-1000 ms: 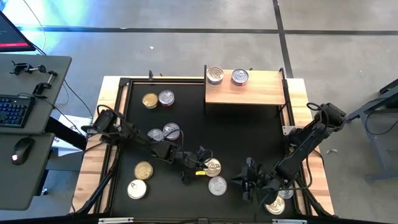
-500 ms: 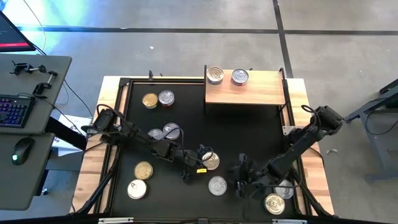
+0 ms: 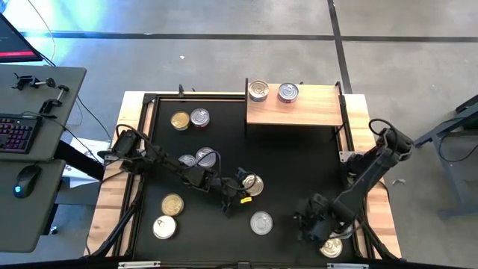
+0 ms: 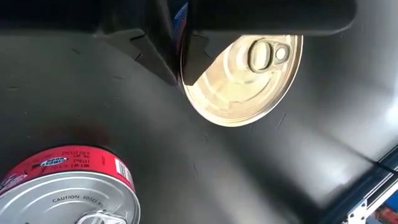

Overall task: Stack canned seafood by type on shelf
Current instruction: Put the blue tuna can on the shelf, then put the green tuna can on the shelf

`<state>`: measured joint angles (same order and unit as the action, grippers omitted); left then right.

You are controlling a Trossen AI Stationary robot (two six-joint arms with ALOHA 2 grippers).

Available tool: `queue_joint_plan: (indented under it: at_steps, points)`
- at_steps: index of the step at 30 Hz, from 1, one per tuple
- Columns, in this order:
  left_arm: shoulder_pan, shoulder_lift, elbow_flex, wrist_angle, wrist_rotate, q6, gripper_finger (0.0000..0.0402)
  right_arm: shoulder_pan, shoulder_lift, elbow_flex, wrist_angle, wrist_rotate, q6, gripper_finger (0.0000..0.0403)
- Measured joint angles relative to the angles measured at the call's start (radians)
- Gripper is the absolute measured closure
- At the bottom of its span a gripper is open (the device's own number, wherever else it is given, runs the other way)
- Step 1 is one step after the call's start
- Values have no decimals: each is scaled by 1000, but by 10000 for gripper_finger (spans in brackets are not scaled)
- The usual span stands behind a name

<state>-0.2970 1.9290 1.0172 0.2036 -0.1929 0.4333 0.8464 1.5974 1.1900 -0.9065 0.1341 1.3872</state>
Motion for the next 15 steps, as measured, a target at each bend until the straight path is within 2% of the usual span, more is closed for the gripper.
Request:
queue_joint_plan:
  at_steps: [9,12,15]
  points:
    - [-27,-78,-3,-17,-71,-23,325,144,0,-76,-122,-223,553,371]
    - [-35,-113,-1,-26,-82,-23,317,166,1,-125,-121,-297,640,397]
    - [-41,-131,-1,-25,-82,-21,316,169,1,-181,-93,-338,677,393]
